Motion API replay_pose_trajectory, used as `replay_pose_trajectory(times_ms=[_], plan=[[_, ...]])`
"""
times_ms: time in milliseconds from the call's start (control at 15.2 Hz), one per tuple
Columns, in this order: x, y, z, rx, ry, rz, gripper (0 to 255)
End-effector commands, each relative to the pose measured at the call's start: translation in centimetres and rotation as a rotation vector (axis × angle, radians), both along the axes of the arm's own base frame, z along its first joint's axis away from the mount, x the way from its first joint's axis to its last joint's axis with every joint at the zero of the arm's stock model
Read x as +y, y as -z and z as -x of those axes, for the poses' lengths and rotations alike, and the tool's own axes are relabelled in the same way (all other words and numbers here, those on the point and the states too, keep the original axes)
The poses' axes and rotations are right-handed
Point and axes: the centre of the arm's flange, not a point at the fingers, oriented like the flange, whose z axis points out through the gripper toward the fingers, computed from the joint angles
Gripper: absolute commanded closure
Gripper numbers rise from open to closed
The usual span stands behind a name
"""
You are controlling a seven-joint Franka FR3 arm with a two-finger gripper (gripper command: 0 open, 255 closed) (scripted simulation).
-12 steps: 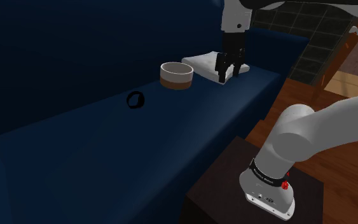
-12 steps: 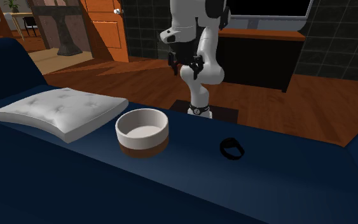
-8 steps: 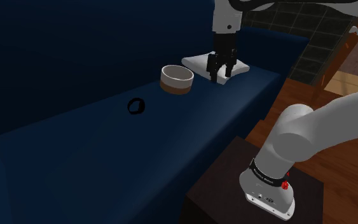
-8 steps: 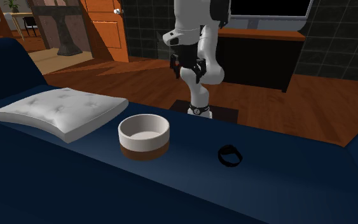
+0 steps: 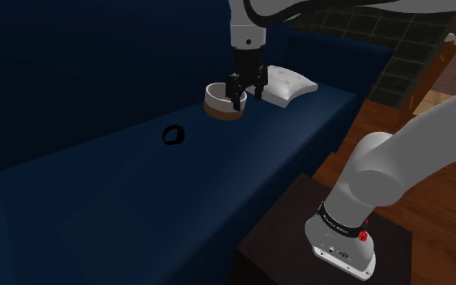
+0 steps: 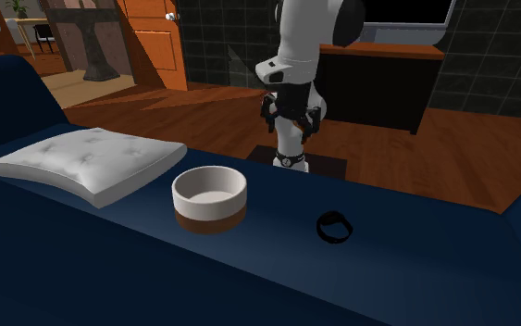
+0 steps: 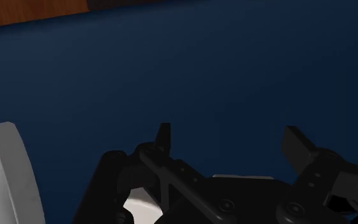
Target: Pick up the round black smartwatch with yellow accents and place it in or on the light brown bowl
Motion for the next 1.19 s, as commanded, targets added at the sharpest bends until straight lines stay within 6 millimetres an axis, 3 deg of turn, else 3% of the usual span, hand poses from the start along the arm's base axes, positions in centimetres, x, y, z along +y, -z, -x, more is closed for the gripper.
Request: replay_pose_trajectory(times_ms=[0, 924, 1122], plan=[[2.1, 0.3, -1.9, -0.011, -0.002, 0.016, 0], [15.4, 4.5, -14.7, -0.083, -0.024, 0.138, 0], [15.7, 5.7, -15.2, -0.086, -0.025, 0.143, 0]])
